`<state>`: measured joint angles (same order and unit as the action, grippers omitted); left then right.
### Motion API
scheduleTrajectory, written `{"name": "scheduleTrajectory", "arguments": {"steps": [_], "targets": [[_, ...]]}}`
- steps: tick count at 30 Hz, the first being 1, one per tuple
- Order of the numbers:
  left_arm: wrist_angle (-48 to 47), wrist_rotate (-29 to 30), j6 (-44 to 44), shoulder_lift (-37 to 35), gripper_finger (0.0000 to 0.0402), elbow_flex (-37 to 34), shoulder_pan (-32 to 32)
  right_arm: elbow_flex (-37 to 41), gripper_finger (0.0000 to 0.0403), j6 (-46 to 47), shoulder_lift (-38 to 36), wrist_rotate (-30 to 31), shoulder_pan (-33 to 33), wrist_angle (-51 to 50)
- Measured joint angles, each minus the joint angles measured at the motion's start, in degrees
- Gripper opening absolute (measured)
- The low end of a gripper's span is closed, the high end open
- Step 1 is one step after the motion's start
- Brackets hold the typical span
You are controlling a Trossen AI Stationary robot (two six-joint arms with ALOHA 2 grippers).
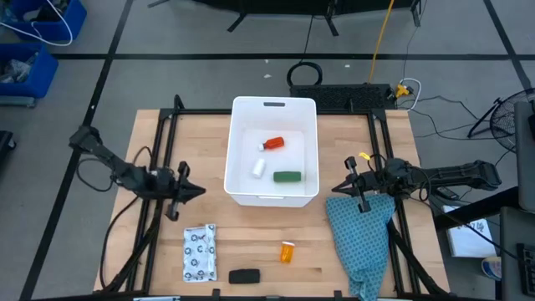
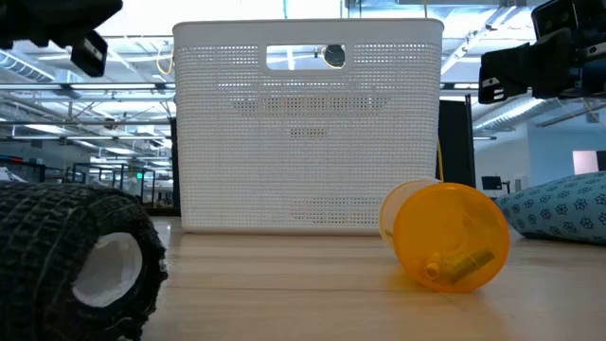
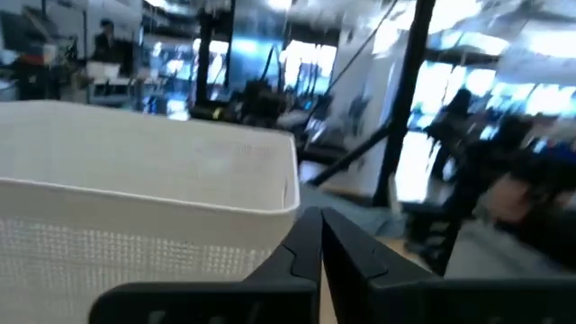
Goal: Pick & place medical supplies in basket/bin
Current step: Put the mailer bag into the basket
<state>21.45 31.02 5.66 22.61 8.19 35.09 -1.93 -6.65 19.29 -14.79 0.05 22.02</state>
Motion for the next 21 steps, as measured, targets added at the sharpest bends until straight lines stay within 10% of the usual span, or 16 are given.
{"name": "scheduleTrajectory", "arguments": {"steps": [12, 21], "targets": [[-34.6, 7.7, -1.5, 31.8, 0.0039, 36.4, 5.9, 0.0, 0.0, -0.1, 0.0, 0.0, 0.0, 0.0], [-62.4, 7.9, 5.2, 53.3, 0.0191, 60.9, 9.2, 0.0, 0.0, 3.0, 0.0, -0.1, 0.0, -0.1]]}}
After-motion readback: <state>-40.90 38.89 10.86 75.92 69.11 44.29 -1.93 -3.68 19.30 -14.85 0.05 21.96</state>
